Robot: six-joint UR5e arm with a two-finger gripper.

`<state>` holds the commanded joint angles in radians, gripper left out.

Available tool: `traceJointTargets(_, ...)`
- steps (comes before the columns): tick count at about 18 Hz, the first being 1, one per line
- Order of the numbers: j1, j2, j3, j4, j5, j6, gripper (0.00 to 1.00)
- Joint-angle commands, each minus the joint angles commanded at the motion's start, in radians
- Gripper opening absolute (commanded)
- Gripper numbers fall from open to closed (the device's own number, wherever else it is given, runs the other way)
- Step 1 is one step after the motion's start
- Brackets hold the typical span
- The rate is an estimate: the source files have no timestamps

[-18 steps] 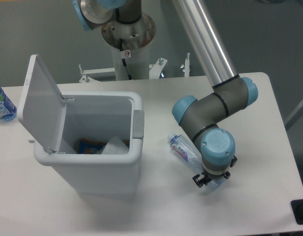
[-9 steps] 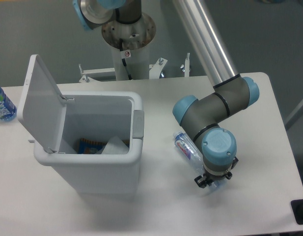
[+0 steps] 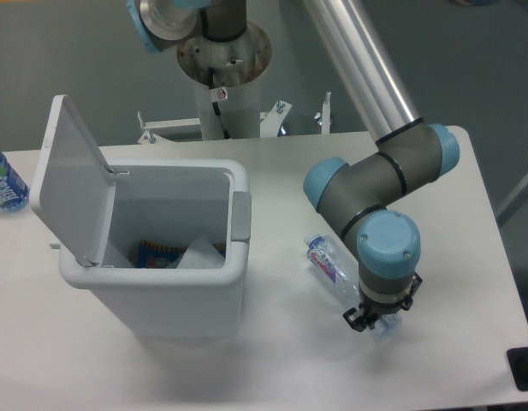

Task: Place the trash in the trash can
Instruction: 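Close the gripper on the bottle and lift it off the table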

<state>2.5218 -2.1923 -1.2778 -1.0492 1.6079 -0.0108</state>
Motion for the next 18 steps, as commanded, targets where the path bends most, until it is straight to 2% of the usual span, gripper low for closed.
traceJointTargets(4,0.038,0.074,0.006,0.054,-0.147,-0.002,0.54)
traceJointTargets(9,0.061,0.143,0.015,0.078,-0.285,0.002,0.54)
traceJointTargets(14,0.068,0.181,0.066,0.080,-0.391,-0.014,0.54)
traceJointTargets(18,0.078,0.216,0.095,0.121,-0.489,-0.018,0.54)
